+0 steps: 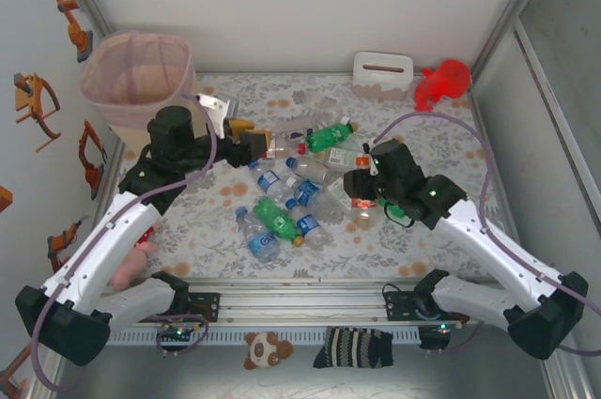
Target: Put the plastic bottles in the bin
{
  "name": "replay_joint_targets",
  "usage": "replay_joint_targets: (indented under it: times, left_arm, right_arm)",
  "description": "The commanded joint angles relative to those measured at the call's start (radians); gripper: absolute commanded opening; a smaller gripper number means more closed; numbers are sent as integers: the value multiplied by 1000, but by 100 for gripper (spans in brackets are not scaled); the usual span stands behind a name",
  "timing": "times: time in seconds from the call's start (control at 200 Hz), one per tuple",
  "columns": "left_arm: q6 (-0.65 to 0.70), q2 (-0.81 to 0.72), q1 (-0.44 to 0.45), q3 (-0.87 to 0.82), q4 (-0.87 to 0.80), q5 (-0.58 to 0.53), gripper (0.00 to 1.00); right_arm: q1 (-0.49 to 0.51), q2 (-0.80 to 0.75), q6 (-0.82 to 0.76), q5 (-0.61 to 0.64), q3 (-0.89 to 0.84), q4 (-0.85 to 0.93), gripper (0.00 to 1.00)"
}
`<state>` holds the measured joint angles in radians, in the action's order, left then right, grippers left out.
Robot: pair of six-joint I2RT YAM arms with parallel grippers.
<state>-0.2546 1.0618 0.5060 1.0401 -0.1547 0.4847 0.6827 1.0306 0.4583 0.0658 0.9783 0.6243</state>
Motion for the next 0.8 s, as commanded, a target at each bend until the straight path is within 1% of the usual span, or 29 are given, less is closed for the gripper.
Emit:
replay_joint_targets:
  times: [0.0, 0.2, 0.371, 0.496, 0.641, 0.796]
  left_arm:
    - [-3, -5, 29, -38, 113, 72, 68]
    - [52, -9, 119, -51, 222, 124, 70]
    - [109, -8, 187, -36, 278, 168, 75]
    - [120, 3, 211, -28, 325, 174, 79]
    - [126, 20, 229, -11, 372, 240, 82]
    - [126, 37, 256, 15, 400, 282, 82]
  right_arm:
    - [-5, -38, -97, -101, 45, -184, 59]
    - [-5, -57, -176, -272, 92, -377, 58]
    - [-5, -26, -237, -387, 143, -508, 56]
    - [-5, 2, -235, -493, 189, -586, 56]
    - [-3, 28, -208, -604, 226, -667, 56]
    - [-3, 37, -180, -677, 240, -731, 55]
